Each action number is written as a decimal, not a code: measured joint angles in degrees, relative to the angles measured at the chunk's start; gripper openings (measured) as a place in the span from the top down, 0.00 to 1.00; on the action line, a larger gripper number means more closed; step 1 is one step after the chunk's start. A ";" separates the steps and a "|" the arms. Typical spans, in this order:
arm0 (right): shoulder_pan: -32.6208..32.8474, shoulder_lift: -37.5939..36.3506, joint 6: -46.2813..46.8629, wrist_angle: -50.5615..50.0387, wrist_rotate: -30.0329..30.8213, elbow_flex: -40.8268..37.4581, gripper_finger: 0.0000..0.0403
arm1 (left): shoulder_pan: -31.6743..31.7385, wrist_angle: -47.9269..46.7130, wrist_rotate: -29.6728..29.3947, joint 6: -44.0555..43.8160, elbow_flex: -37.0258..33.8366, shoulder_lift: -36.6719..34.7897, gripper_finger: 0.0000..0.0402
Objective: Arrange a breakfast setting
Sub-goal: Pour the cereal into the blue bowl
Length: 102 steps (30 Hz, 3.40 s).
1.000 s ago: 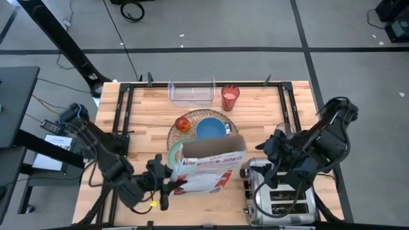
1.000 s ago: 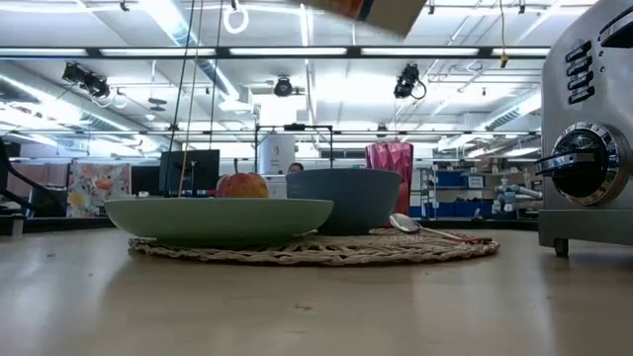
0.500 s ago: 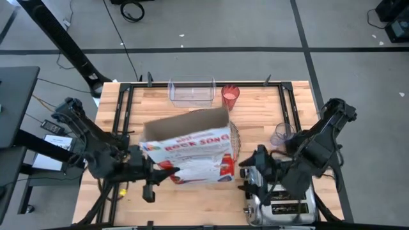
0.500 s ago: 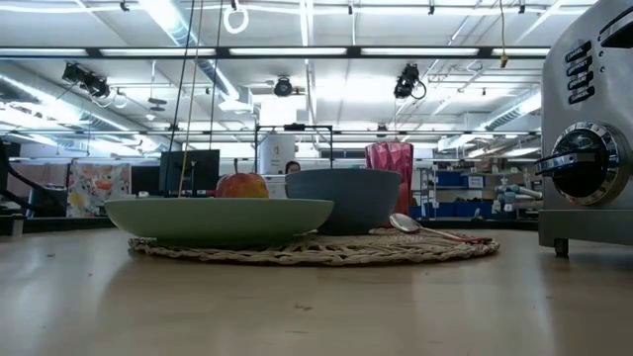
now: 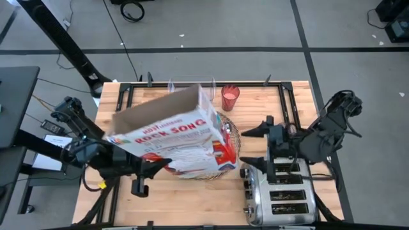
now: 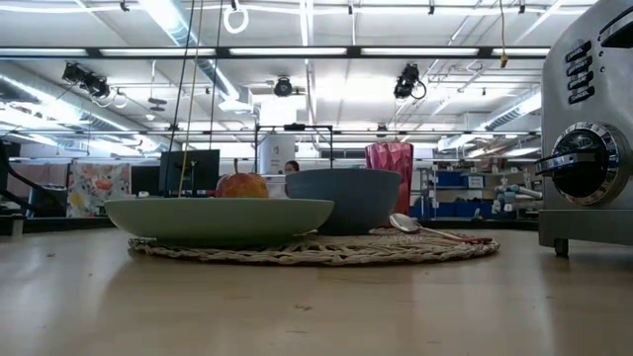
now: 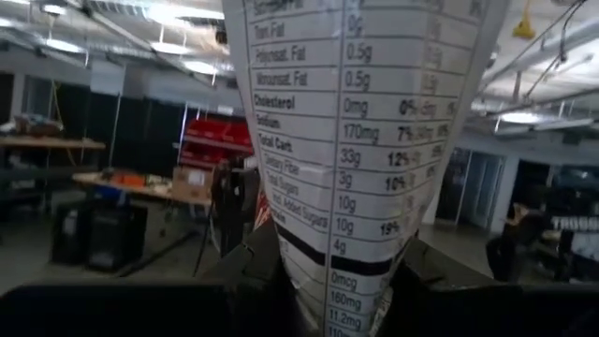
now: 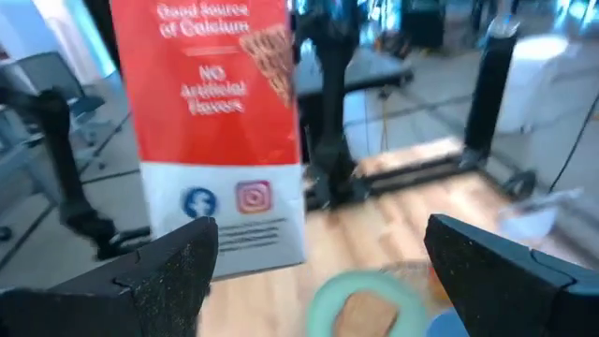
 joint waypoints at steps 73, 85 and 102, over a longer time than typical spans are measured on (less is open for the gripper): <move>-11.03 8.21 -25.46 39.39 -11.01 -1.20 0.40 | -6.20 7.11 -11.06 21.45 0.11 -4.03 0.26; -15.50 3.78 -18.77 22.29 -0.96 -1.09 0.40 | -21.64 -2.79 -38.45 23.57 0.09 -10.13 0.26; -27.69 2.73 0.18 -7.89 -4.19 -1.07 0.40 | -14.96 -18.71 -34.79 0.03 0.03 -10.42 0.26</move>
